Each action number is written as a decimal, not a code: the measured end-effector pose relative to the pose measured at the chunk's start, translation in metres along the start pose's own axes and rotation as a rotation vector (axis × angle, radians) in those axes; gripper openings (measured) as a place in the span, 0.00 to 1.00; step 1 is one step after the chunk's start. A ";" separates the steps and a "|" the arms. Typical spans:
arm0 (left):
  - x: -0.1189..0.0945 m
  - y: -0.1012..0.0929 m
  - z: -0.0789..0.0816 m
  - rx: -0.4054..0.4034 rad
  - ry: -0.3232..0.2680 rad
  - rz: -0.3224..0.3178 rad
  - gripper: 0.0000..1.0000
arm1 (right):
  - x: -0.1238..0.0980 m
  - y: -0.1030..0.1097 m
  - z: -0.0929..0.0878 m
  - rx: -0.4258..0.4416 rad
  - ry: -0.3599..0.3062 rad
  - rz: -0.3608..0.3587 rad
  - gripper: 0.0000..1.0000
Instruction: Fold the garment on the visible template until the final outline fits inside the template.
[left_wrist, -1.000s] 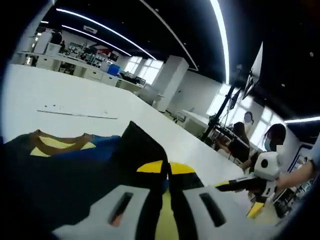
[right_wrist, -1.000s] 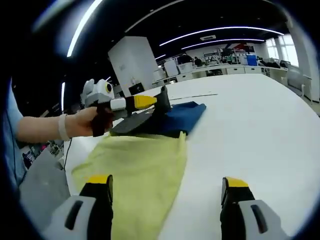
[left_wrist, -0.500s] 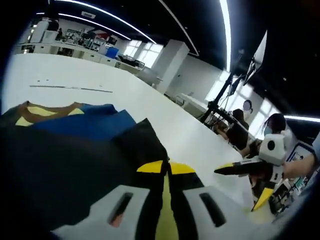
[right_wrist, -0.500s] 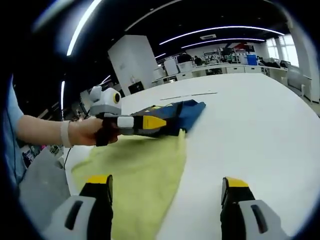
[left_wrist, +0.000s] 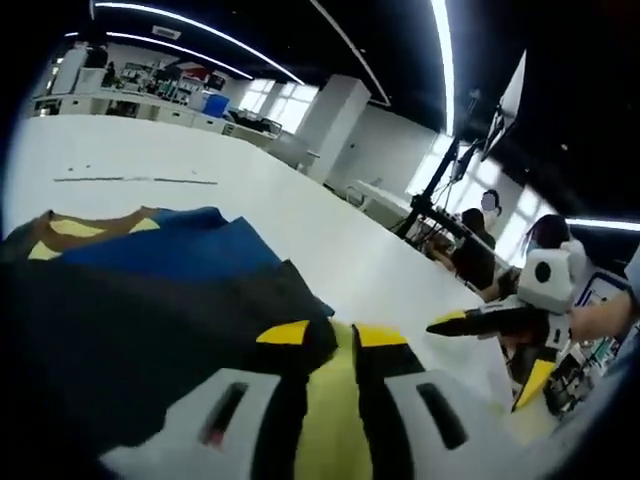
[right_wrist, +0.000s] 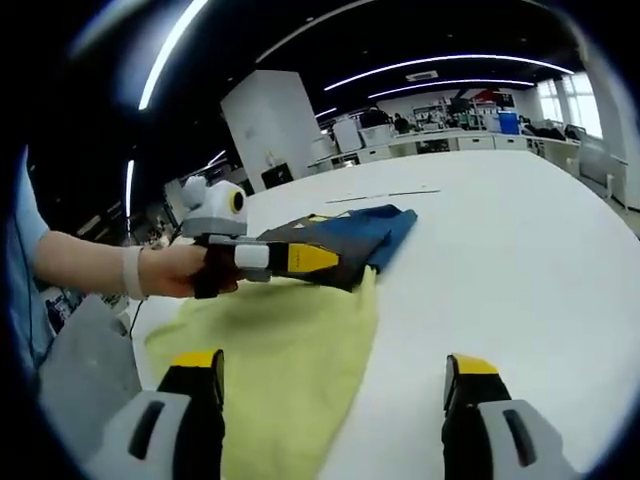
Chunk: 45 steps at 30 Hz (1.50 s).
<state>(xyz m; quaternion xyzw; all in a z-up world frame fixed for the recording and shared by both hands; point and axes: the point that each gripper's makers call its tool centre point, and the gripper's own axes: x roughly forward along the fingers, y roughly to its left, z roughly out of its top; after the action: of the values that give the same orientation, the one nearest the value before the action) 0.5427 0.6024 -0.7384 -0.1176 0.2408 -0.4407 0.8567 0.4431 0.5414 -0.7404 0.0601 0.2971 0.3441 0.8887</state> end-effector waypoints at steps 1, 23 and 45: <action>0.000 0.000 0.000 0.003 0.001 0.001 0.29 | 0.000 0.000 0.000 0.000 0.001 0.000 0.92; -0.009 -0.003 0.010 0.114 -0.001 0.017 0.99 | -0.002 0.003 0.006 -0.031 0.001 0.012 0.94; -0.094 0.003 0.018 0.149 -0.011 0.103 0.99 | -0.003 0.007 0.030 -0.089 -0.007 0.035 0.94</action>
<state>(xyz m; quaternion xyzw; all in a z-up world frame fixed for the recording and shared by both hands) 0.5076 0.6805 -0.6957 -0.0436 0.2082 -0.4120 0.8860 0.4537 0.5477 -0.7123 0.0269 0.2773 0.3723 0.8853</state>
